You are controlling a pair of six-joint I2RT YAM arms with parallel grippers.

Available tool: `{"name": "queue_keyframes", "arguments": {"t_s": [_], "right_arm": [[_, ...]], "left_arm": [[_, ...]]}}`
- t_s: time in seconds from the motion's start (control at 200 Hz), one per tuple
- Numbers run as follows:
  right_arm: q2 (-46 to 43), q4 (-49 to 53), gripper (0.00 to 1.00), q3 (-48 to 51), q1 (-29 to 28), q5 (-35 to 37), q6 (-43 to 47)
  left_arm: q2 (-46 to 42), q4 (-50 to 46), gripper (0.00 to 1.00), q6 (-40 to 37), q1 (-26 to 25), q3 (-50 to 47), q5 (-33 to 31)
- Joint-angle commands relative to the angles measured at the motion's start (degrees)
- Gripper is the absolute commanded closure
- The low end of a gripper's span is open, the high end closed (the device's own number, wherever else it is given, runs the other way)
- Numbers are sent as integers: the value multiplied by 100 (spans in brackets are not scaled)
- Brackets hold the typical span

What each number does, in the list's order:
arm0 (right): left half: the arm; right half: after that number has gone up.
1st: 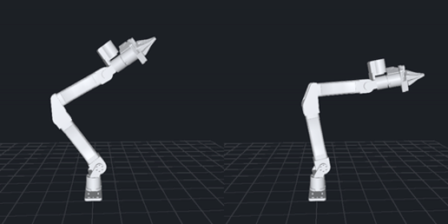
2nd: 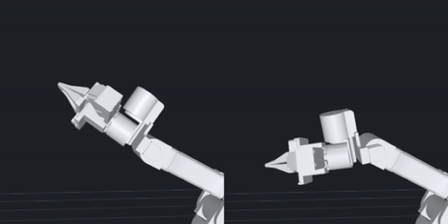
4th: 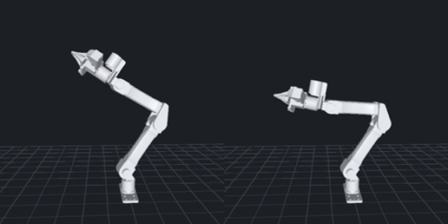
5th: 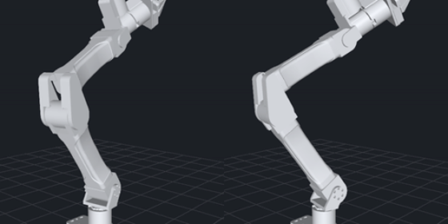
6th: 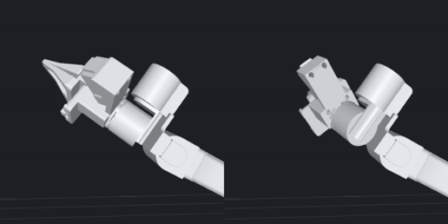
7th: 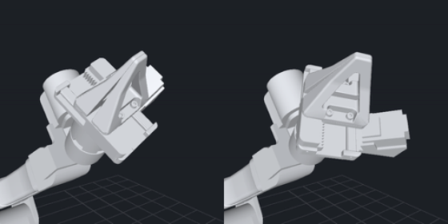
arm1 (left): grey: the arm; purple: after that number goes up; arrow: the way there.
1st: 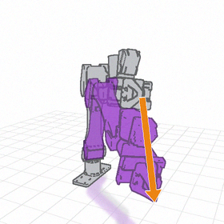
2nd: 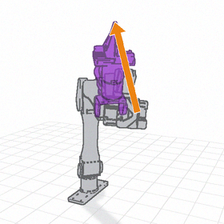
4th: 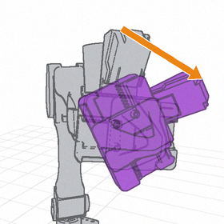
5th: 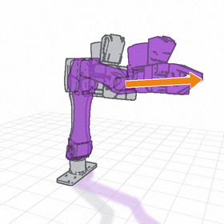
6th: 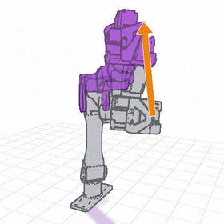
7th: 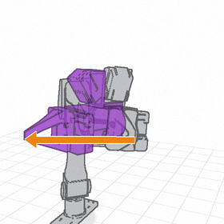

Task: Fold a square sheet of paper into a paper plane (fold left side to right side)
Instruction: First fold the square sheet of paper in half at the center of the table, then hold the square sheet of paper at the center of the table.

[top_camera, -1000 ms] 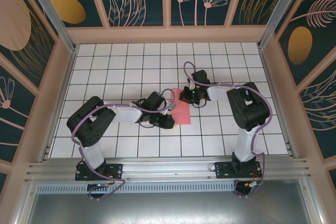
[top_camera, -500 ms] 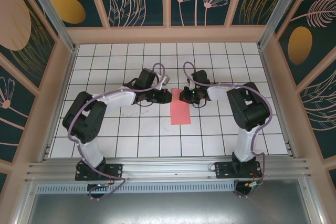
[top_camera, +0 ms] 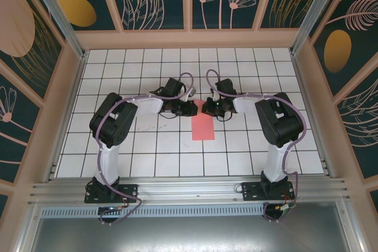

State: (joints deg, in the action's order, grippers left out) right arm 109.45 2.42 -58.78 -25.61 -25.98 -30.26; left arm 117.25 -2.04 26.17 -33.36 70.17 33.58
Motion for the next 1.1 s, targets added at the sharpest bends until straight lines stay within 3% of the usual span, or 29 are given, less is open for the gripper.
{"name": "queue_keyframes", "arguments": {"t_s": [0.0, 0.385, 0.58, 0.616, 0.886, 1.096], "right_arm": [[217, 343, 93, -2, 3, 312, 170], [62, 102, 92, -69, -2, 99, 255], [-679, 4, 86, -143, 12, 220, 421], [-870, 75, 81, -113, 12, 288, 452], [-1945, 598, 82, 856, -280, 49, 181], [-1857, 502, 84, 1477, -542, 47, -233]], "left_arm": [[160, -59, 88, -33, 9, 61, -83], [236, -146, 88, -42, -2, -245, -456], [272, -66, 88, 61, -39, -496, -572], [270, -9, 88, 108, -47, -563, -572], [211, 68, 89, 195, -94, -698, -625], [130, 24, 89, 178, -113, -628, -635]]}}
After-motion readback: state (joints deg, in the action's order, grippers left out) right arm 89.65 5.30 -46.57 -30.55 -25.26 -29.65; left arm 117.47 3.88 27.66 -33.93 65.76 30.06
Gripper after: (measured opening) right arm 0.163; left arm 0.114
